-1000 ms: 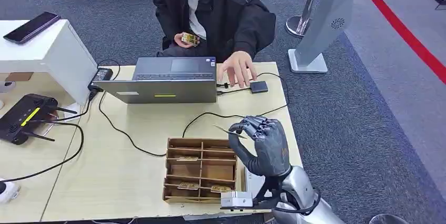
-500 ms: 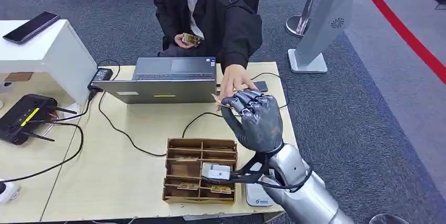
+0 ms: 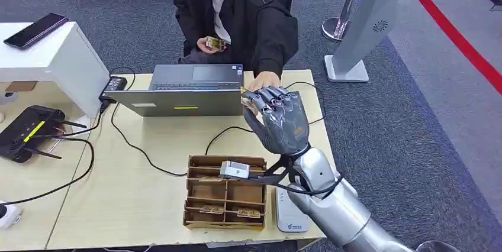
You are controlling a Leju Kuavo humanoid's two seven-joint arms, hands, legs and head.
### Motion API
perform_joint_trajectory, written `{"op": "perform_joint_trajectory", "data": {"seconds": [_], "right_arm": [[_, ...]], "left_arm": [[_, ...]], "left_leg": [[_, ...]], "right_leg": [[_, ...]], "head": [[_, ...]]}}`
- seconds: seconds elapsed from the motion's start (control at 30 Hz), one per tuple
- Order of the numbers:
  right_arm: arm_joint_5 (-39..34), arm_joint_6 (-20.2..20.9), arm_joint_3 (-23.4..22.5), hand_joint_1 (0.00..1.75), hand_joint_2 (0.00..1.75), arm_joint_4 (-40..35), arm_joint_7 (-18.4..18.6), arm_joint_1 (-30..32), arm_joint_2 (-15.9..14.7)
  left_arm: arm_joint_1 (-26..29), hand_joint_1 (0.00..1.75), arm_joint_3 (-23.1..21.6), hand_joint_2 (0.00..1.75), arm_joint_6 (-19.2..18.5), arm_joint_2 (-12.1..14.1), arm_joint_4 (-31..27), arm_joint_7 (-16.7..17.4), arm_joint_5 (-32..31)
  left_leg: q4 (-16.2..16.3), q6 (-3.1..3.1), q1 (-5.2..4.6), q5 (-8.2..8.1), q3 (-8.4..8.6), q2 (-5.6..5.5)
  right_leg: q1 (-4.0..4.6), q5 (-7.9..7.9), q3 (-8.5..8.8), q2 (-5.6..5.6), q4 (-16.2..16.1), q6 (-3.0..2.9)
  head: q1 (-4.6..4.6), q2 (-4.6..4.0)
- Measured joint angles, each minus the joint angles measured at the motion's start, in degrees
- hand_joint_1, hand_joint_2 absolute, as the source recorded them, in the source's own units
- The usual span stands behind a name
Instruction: Pass the card to the sensor for recognition and then transmit it.
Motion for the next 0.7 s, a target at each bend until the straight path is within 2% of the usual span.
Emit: {"op": "perform_joint_trajectory", "data": {"seconds": [0.03,0.07,0.37,0.7], "right_arm": [[-0.37,0.43,0.26,0.0,1.75,0.39,0.13,-0.2,0.02],[-0.5,0.63,0.42,0.0,0.0,0.74,0.28,-0.34,0.02],[-0.89,0.72,1.64,0.0,0.0,1.53,0.46,-0.43,0.0],[-5.77,-0.35,2.47,0.0,0.0,-0.87,-0.09,0.68,-0.52]], "left_arm": [[0.0,0.0,-0.04,0.0,-0.04,0.0,0.0,0.0,-0.02],[-0.03,0.0,-0.09,0.0,-0.04,0.0,0.0,0.0,-0.02],[-0.03,0.0,-0.42,0.0,-0.02,0.07,0.0,0.0,0.07],[-0.11,0.0,-1.4,0.0,-0.7,-0.04,0.0,0.26,-0.46]], "left_leg": [[0.0,0.0,0.0,0.0,0.0,0.0],[0.0,0.0,0.0,0.0,0.0,0.0],[0.0,0.0,0.0,0.0,0.0,0.0],[0.0,0.0,0.0,0.0,0.01,0.02]], "right_leg": [[0.0,0.0,0.0,0.0,0.0,0.0],[0.0,0.0,0.0,0.0,0.0,0.0],[0.0,0.0,-0.02,0.0,0.0,0.0],[0.0,0.0,-0.03,0.01,-0.01,0.0]], "head": [[-0.02,0.0],[0.0,0.0],[-0.02,0.0],[-0.02,0.0]]}}
